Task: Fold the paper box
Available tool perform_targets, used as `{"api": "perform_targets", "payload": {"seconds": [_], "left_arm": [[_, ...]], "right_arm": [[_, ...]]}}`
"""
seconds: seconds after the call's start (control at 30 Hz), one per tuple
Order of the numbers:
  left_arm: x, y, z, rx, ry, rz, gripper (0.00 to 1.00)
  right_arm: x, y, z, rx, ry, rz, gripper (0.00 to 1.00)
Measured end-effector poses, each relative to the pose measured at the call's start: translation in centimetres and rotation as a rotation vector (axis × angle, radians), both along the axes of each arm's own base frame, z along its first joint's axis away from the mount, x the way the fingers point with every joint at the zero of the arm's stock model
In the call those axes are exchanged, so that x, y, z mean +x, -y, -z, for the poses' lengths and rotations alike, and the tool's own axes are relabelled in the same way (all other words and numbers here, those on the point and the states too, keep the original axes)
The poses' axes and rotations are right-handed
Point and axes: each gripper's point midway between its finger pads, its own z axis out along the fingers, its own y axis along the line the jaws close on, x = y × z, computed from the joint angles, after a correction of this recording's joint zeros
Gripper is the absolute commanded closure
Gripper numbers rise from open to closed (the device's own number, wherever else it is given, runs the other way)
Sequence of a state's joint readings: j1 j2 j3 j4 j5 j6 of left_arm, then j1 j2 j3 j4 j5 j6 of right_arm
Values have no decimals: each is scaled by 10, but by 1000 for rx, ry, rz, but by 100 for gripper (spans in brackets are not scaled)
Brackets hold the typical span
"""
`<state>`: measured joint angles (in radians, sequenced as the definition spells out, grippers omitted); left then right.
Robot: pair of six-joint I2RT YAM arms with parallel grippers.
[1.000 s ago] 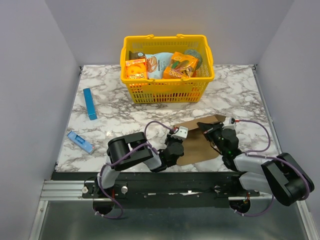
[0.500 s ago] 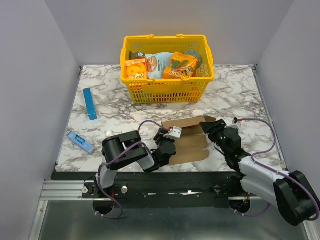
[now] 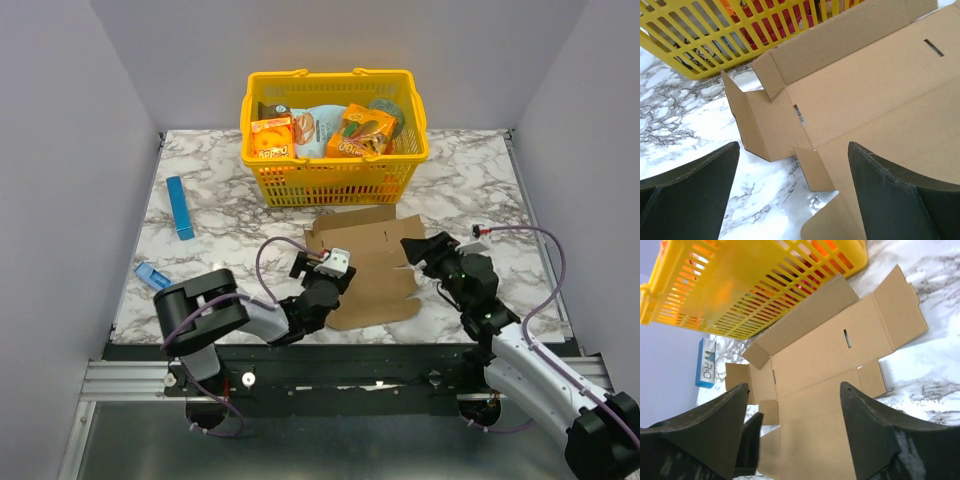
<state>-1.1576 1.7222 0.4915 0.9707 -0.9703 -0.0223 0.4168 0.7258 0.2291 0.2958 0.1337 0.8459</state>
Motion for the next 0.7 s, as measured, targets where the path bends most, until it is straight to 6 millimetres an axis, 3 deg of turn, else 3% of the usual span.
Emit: {"api": "perform_targets", "payload": {"seconds": [0.23,0.4,0.5,0.6,0.7], "left_arm": [[7,-9,-36,-237,-87,46,1],[23,-41,-51,-419,-171,0,1],[28,-56,-49,-499,-235,-5,1],[34,-74,-34,-541,-308,-34,1],[34,-76,-17,-546,-395,-29,1]], "right_arm": [[1,5,-21,-106,53,-18,12],[15,8,-18,-190,12,-19,12],[27,4,-21,-220,-9,-49,12],[34,-2,-27,-226,-5,-82,12],[33,-7,-30,-221,0,-110,13]]}}
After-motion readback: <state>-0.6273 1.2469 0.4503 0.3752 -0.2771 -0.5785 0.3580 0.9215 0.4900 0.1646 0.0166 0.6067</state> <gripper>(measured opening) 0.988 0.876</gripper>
